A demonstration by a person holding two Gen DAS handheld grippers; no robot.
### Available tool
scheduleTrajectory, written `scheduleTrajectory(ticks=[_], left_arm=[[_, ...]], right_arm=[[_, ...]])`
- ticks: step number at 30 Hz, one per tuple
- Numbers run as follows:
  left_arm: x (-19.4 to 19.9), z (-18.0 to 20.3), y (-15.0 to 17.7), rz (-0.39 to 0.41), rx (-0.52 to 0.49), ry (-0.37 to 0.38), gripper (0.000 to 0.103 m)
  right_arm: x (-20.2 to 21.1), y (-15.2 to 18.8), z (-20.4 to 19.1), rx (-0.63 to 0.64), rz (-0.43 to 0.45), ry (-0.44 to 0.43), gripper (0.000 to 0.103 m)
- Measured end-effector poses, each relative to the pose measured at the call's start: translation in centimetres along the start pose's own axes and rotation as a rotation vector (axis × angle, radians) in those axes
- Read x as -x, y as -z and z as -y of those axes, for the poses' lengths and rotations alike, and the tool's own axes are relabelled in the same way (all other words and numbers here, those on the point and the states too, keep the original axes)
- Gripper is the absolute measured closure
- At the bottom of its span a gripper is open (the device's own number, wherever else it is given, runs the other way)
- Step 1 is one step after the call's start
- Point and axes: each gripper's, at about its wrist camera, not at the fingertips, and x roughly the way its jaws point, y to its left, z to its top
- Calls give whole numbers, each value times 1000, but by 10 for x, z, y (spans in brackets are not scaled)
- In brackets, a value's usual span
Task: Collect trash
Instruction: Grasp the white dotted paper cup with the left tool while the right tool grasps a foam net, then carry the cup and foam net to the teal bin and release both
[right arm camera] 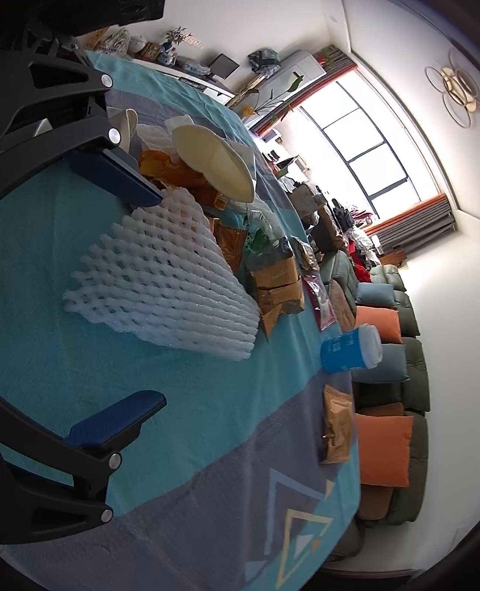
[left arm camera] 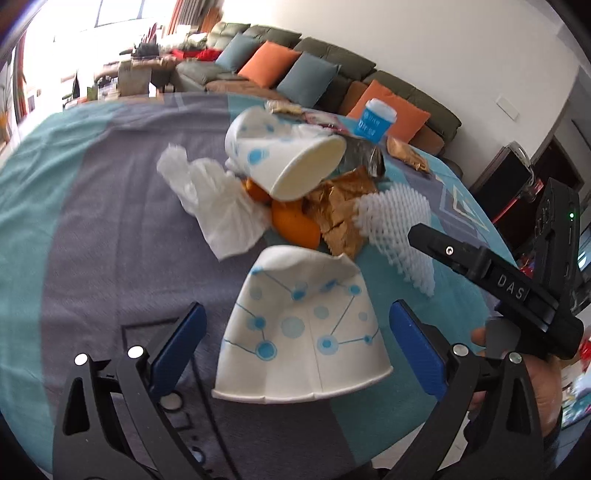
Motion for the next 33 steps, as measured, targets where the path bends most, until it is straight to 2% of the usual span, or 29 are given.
scheduleTrajectory(ticks=[1, 3, 4, 7, 8, 9, 10, 11, 14, 21, 24, 30, 31, 33], left_arm=[[-1, 2, 0, 8, -18, -11, 11], [-4, 4, 0, 4, -30, -12, 23], [-5, 5, 0, 6, -32, -19, 26], [-7, 9, 2, 13, -57, -30, 27], [-7, 10, 3, 16, -59, -29, 28], [-6, 9, 3, 18, -60, -26, 28], [-5, 9, 4, 22, -62, -27, 29], [-4, 8, 5, 25, -61, -25, 29], [2, 5, 6, 35, -53, -9, 32], [23, -3, 7, 85, -42, 8, 33], [41, -7, 5, 135, -39, 5, 33], [84, -28, 0, 237, 4, -13, 33], [94, -34, -1, 261, 13, -26, 37], [109, -48, -3, 283, 30, -52, 76]], right_arm=[[-1, 0, 0, 1, -2, 5, 10], [-3, 1, -1, 7, -13, 2, 23], [-4, 1, -2, 10, -18, 1, 27], [-6, 3, -4, 20, -26, 1, 35], [-6, 4, -5, 18, -27, -6, 43], [-7, 3, -4, 18, -31, -13, 56], [-7, 4, -4, 19, -36, -20, 63], [-10, 4, -4, 22, -43, -27, 75], [-5, 8, -3, 13, -38, -53, 91], [20, 12, -1, 2, 29, -71, 95], [37, 8, -6, 19, 81, -62, 95], [60, -6, -26, 58, 141, -101, 95], [62, -8, -32, 71, 147, -114, 95], [66, -12, -48, 106, 154, -151, 95]])
